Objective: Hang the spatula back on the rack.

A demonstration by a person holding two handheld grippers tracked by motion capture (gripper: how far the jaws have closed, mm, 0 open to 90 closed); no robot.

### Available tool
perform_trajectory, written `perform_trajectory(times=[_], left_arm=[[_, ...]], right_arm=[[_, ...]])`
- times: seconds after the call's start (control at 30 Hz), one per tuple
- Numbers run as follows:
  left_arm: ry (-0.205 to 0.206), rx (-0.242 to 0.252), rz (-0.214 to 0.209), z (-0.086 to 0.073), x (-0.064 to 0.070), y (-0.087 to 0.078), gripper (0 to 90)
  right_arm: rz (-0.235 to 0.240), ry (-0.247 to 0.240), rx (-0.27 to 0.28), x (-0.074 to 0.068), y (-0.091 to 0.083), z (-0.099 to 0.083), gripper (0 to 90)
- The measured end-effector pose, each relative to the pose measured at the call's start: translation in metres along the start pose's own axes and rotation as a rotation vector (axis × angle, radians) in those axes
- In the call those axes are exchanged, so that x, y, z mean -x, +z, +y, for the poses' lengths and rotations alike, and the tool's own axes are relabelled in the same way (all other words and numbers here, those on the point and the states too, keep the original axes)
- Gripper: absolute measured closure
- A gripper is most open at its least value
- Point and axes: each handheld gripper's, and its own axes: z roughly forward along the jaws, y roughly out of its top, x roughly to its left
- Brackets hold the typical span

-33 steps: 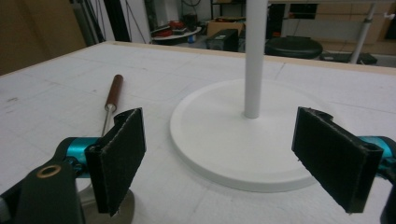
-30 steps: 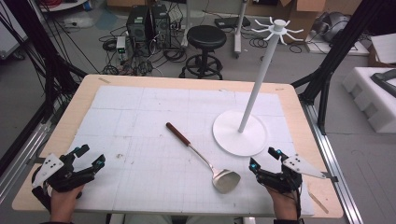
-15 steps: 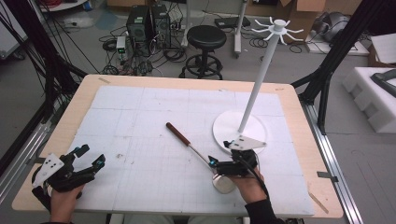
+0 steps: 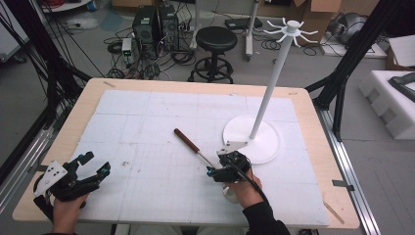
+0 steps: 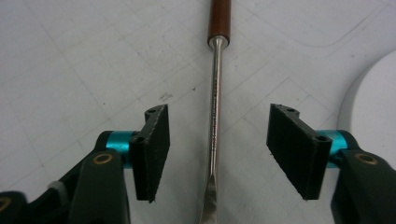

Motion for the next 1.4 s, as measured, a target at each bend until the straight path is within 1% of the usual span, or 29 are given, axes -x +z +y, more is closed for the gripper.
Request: perform_trajectory(times=[0.07, 0.1, 0.2, 0.27, 0.3, 0.33, 0.4, 0.43, 0.47, 0.5, 0.57, 0.67, 0.7, 0.77, 0.8, 0.87, 0.93, 0.97, 1.07, 1.17, 1.23, 1.27, 1.3, 1.33, 1.37, 1.4], left_arm=[[0.0, -0.001, 0.0, 0.0, 0.0, 0.0, 22.4], [-0.001, 0.0, 0.0, 0.0, 0.0, 0.0, 22.4], [-0.002, 0.0, 0.0, 0.0, 0.0, 0.0, 22.4], [-0.001, 0.0, 0.0, 0.0, 0.0, 0.0, 22.4], [-0.001, 0.0, 0.0, 0.0, 0.0, 0.0, 22.4], [-0.001, 0.0, 0.0, 0.0, 0.0, 0.0, 22.4], [-0.001, 0.0, -0.001, 0.0, 0.0, 0.0, 22.4], [-0.001, 0.0, -0.001, 0.0, 0.0, 0.0, 22.4], [-0.001, 0.001, 0.0, 0.0, 0.0, 0.0, 22.4], [0.0, 0.001, 0.0, 0.0, 0.0, 0.0, 22.4], [0.0, 0.001, 0.0, 0.0, 0.0, 0.0, 22.4], [0.002, 0.0, 0.0, 0.0, 0.0, 0.0, 22.4], [0.001, 0.001, 0.0, 0.0, 0.0, 0.0, 22.4], [0.001, 0.001, 0.0, 0.0, 0.0, 0.0, 22.4], [0.001, 0.0, 0.0, 0.0, 0.0, 0.0, 22.4], [0.0, 0.001, 0.0, 0.0, 0.0, 0.0, 22.4], [0.0, 0.001, 0.0, 0.0, 0.0, 0.0, 22.4], [0.0, 0.001, 0.0, 0.0, 0.0, 0.0, 22.4], [-0.001, 0.0, -0.001, 0.0, 0.0, 0.0, 22.4], [0.0, 0.001, 0.0, 0.0, 0.0, 0.0, 22.4], [-0.001, 0.001, 0.003, 0.0, 0.0, 0.0, 22.6], [-0.004, 0.0, 0.006, 0.0, 0.0, 0.0, 23.2], [-0.005, -0.001, 0.01, 0.0, 0.0, 0.0, 23.2], [-0.012, 0.0, 0.02, 0.0, 0.0, 0.0, 23.1], [-0.021, -0.007, 0.025, 0.001, 0.0, 0.0, 23.1], [-0.055, -0.034, 0.022, 0.002, 0.001, 0.0, 22.9]], right_arm=[[0.006, -0.003, -0.028, -0.001, 0.004, 0.0, 46.0], [0.005, -0.017, -0.033, 0.0, 0.006, 0.0, 48.9], [0.01, -0.007, -0.071, 0.0, 0.011, 0.001, 56.7], [0.012, -0.01, -0.094, 0.0, 0.013, 0.001, 61.6], [0.006, -0.012, -0.101, 0.0, 0.014, 0.001, 63.4], [0.006, -0.012, -0.101, 0.0, 0.014, 0.001, 63.4], [0.008, -0.016, -0.11, -0.001, 0.015, 0.002, 72.4], [0.007, -0.017, -0.114, -0.002, 0.015, 0.003, 74.8], [0.003, -0.02, -0.121, -0.003, 0.016, 0.004, 75.8], [0.002, -0.006, -0.127, -0.004, 0.016, 0.004, 77.2], [0.007, 0.0, -0.132, -0.003, 0.016, 0.005, 79.3], [0.016, 0.035, -0.142, 0.0, 0.017, 0.006, 81.4], [0.018, 0.029, -0.147, 0.0, 0.017, 0.007, 81.8], [0.009, 0.035, -0.161, -0.001, 0.018, 0.009, 82.4], [0.006, 0.051, -0.176, -0.001, 0.018, 0.011, 82.7], [0.006, 0.052, -0.183, -0.001, 0.018, 0.012, 83.2], [0.003, 0.035, -0.191, -0.001, 0.018, 0.013, 84.0], [0.006, 0.035, -0.192, -0.001, 0.018, 0.013, 84.1], [0.028, 0.081, -0.192, 0.002, 0.018, 0.013, 84.2], [0.034, 0.07, -0.187, 0.002, 0.017, 0.013, 84.4], [0.063, 0.064, -0.162, 0.002, 0.014, 0.012, 84.6], [0.079, 0.074, -0.14, 0.001, 0.009, 0.013, 84.6], [0.086, 0.062, -0.117, 0.001, 0.007, 0.013, 84.6], [0.093, 0.088, -0.119, 0.0, 0.004, 0.013, 84.6], [0.101, 0.072, -0.094, 0.001, 0.002, 0.014, 84.6], [0.112, 0.086, -0.092, 0.0, -0.001, 0.014, 84.6]])
